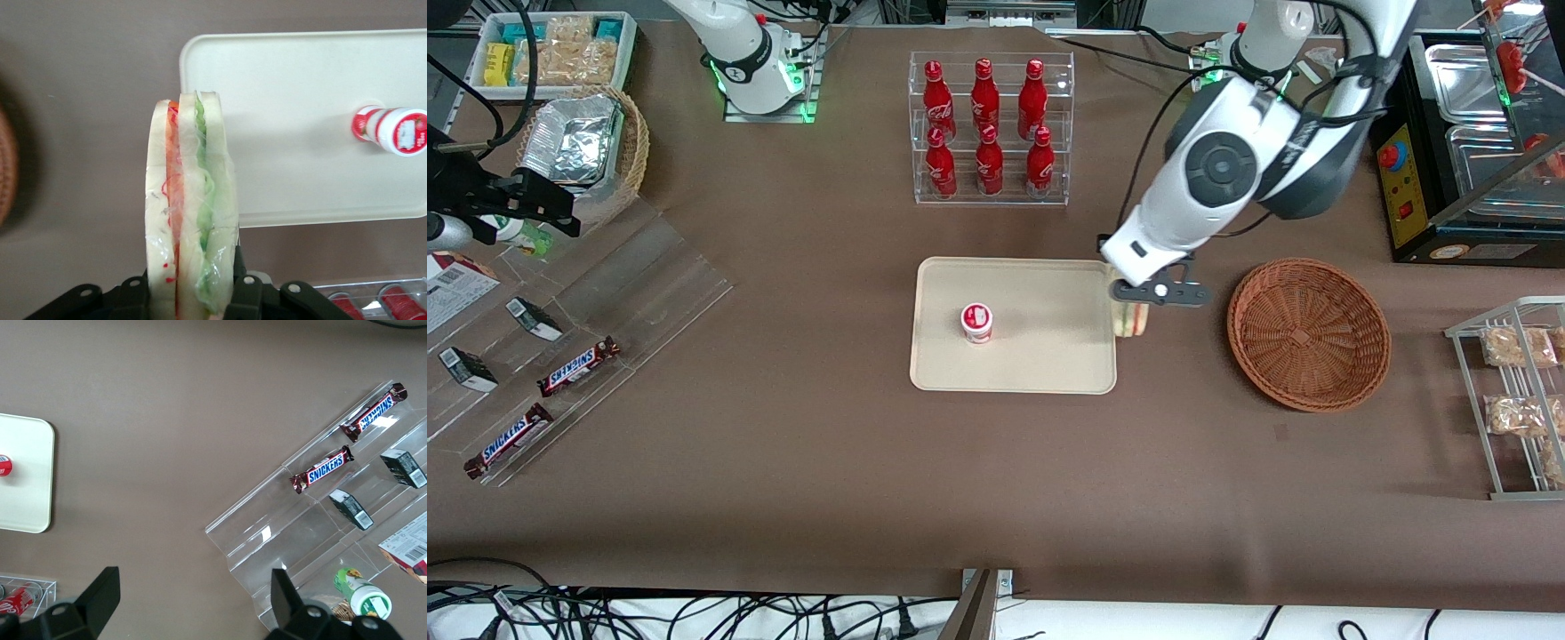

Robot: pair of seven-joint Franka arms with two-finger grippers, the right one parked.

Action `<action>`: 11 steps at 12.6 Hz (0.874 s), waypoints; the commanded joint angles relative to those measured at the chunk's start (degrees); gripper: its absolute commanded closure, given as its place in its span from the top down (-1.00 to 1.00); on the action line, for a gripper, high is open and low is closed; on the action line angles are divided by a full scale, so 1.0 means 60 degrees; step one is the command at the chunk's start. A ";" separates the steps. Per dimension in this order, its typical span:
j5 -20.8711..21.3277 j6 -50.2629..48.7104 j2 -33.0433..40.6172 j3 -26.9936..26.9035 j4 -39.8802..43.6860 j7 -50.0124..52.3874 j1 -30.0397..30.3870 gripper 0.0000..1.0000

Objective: Place sandwich from basket to tray
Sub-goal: 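Carry the sandwich with the left gripper over the cream tray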

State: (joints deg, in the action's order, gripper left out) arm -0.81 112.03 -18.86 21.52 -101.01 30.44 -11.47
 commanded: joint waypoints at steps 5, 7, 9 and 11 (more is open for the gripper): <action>0.1509 0.1396 -0.1382 -0.0013 0.0239 0.1957 -0.1134 -0.18; 0.1584 0.1833 -0.1471 -0.0028 0.0064 0.2031 -0.1149 -0.18; 0.1918 0.2535 -0.1559 -0.0028 -0.0243 0.2498 -0.1251 -0.18; 0.2723 0.2919 -0.1792 -0.0013 -0.0362 0.3259 -0.1354 -0.18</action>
State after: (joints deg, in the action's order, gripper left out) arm 11.40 127.44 -28.85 21.56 -102.46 45.88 -18.53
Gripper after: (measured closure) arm 0.590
